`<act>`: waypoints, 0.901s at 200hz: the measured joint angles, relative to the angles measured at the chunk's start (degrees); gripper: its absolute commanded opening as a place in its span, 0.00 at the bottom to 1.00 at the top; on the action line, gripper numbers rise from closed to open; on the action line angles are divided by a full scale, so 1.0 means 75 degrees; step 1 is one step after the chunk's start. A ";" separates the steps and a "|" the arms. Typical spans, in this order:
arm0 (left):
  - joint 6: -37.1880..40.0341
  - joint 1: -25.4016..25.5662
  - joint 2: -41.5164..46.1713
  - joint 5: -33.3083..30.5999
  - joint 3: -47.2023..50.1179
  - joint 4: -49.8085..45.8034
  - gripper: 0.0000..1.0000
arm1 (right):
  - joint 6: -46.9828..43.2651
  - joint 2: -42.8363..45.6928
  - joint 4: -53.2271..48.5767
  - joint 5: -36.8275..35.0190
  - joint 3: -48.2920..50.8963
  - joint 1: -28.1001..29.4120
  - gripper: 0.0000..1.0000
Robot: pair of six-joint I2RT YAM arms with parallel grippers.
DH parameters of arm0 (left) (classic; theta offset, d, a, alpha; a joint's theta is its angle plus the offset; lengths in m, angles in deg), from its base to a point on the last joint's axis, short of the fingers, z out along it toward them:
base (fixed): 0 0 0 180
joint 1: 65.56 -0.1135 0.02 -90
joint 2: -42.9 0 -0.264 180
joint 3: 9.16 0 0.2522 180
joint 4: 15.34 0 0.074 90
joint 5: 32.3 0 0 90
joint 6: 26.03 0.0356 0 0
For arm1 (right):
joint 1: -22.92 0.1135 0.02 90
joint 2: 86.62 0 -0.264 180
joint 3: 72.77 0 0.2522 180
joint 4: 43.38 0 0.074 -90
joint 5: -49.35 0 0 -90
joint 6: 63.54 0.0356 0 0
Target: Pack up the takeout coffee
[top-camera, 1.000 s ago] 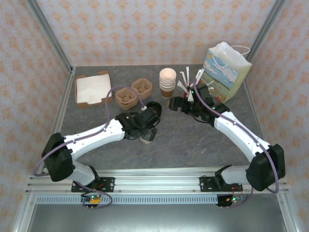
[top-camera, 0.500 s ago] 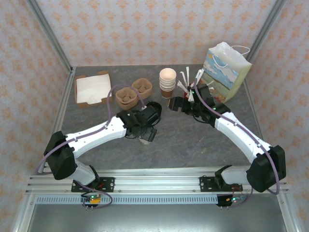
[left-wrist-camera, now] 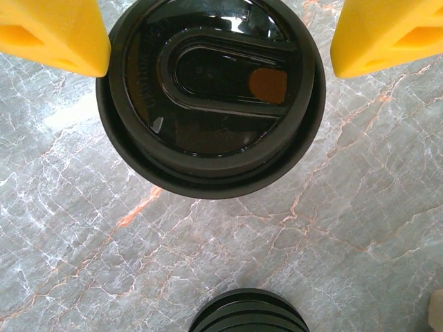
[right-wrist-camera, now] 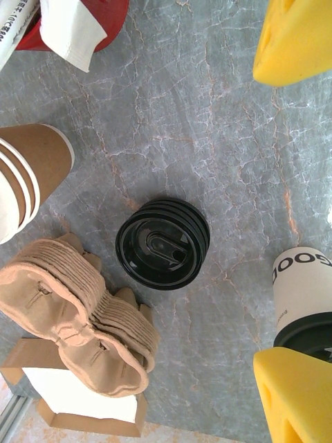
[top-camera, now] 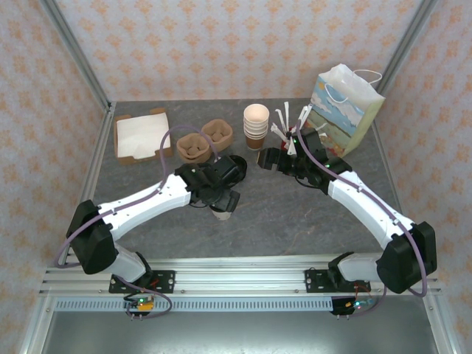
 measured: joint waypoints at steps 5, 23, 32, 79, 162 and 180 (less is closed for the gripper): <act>0.0003 0.0000 -0.0020 0.0017 0.0000 0.0012 0.84 | 0.0000 0.0000 0.0000 0.0000 0.0000 0.0000 0.97; 0.0000 -0.0032 -0.0134 0.0058 0.0000 0.0050 0.83 | 0.0000 0.0000 0.0003 0.0000 0.0000 0.0000 0.97; -0.0003 -0.0052 -0.0201 0.0070 0.0000 0.0064 0.81 | 0.0000 0.0000 0.0000 0.0000 0.0000 0.0000 0.97; 0.0000 -0.0189 -0.0268 0.0192 0.0000 0.0204 0.81 | 0.0000 0.0000 0.0000 0.0000 0.0000 0.0000 0.97; -0.0020 -0.0230 -0.0268 0.0300 0.0000 0.0291 0.72 | 0.0000 0.0000 0.0000 0.0003 0.0000 0.0000 0.97; -0.0026 -0.0230 -0.0268 0.0280 0.0000 0.0318 0.67 | 0.0000 0.0000 0.0000 0.0003 0.0000 0.0000 0.97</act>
